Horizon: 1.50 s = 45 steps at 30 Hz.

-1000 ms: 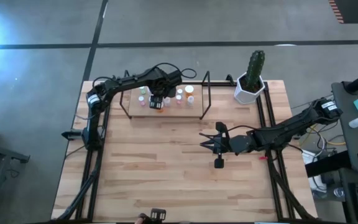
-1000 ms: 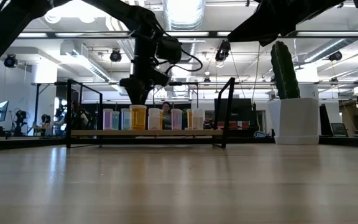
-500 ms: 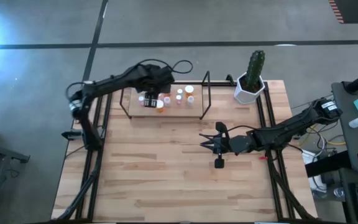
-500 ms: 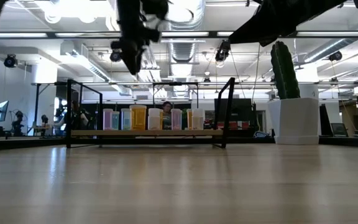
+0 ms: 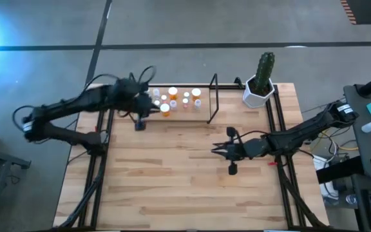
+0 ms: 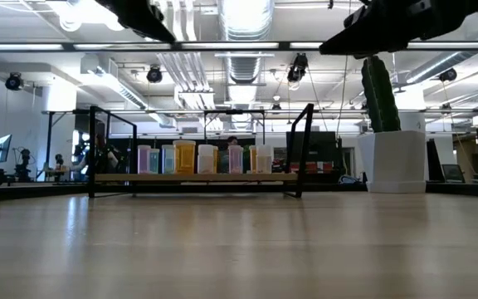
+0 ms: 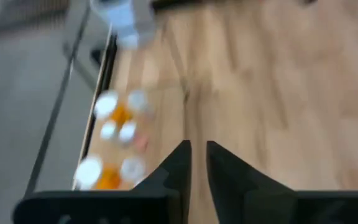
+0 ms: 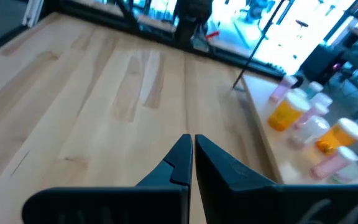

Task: Pick and place medicine bottles onto shelf by color
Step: Return to Home Position

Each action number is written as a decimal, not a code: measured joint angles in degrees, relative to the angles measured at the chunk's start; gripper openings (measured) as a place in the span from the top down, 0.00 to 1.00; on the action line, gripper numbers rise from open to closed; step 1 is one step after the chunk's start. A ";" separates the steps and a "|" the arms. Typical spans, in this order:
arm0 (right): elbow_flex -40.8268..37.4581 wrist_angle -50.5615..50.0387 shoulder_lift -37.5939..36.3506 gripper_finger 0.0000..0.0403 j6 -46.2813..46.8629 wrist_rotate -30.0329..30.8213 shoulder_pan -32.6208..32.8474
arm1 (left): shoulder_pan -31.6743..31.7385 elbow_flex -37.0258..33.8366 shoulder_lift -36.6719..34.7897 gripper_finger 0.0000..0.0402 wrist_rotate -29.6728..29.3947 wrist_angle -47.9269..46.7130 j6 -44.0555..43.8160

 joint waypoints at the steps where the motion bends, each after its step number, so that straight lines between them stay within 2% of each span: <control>1: -0.94 0.54 -1.50 0.98 -0.32 -0.01 -0.16 | -0.56 -3.68 -2.72 0.94 1.07 4.14 0.00; 6: -6.86 0.60 -12.74 0.98 -1.64 -0.18 -0.36 | -3.57 -22.12 -15.71 0.99 3.95 25.06 -1.59; 10: -12.28 0.55 -22.96 0.98 -1.99 -5.47 -1.54 | -5.47 -35.19 -24.38 0.99 4.04 37.88 -4.20; 12: -14.79 0.40 -27.32 0.98 -2.07 -5.85 -2.49 | -6.20 -40.76 -28.28 0.99 4.04 42.72 -6.29; 18: -21.07 -0.15 -37.53 0.98 -3.98 -6.44 -6.76 | -7.04 -54.54 -36.66 0.99 3.66 58.27 -9.74; 22: -23.56 -2.08 -43.80 0.98 -4.13 -12.45 -9.88 | -7.04 -61.43 -40.25 0.99 3.52 65.05 -10.03; 30: -25.71 -9.86 -55.50 0.98 -4.73 -16.01 -14.86 | -6.98 -68.45 -50.38 0.99 2.75 65.45 -9.87; 34: -27.49 -11.37 -62.12 0.98 -6.04 -16.08 -16.45 | -6.98 -68.65 -57.89 0.99 0.05 59.88 -8.74; 37: -28.37 -14.05 -62.07 0.98 -6.31 -16.07 -17.54 | -6.91 -68.70 -63.35 0.99 -1.04 54.08 -8.46; 42: -28.47 -12.92 -62.09 0.98 -6.54 -16.14 -20.88 | -6.04 -68.77 -61.21 0.99 -2.12 53.18 -8.49; 45: -28.49 -13.04 -62.08 0.98 -6.52 -17.21 -23.84 | -5.06 -68.79 -62.40 0.99 -2.93 52.05 -8.94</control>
